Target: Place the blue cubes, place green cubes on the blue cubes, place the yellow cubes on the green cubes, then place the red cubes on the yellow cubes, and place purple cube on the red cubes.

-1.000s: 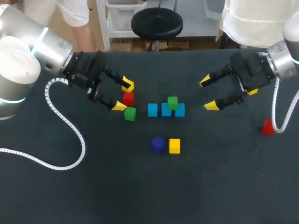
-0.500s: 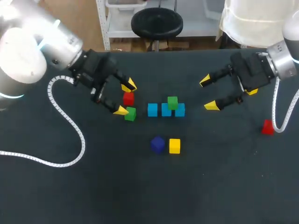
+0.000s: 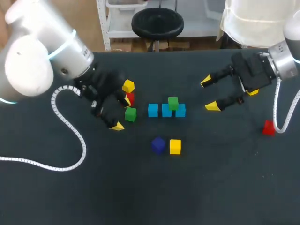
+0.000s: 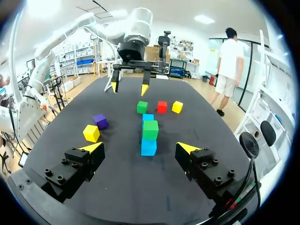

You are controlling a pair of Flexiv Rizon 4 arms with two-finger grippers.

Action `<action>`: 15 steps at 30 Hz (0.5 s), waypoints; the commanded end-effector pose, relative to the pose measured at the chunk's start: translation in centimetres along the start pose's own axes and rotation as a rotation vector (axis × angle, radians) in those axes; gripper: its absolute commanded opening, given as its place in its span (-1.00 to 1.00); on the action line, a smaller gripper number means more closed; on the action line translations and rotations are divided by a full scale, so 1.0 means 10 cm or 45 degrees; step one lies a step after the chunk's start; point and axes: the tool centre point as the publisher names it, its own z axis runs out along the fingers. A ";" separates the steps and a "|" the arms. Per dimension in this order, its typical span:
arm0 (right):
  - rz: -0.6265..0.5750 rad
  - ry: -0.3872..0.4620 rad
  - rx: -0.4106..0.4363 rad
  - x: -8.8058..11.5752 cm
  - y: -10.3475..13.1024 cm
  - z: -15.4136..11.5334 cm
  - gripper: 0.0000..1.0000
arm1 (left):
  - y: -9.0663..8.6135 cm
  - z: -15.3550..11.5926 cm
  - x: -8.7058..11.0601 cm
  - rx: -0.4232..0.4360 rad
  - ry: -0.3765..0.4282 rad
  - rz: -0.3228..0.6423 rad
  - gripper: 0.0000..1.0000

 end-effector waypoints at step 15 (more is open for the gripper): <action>-0.001 -0.002 0.001 0.00 0.00 0.00 1.00 | 0.49 0.18 0.24 0.130 -0.031 0.052 1.00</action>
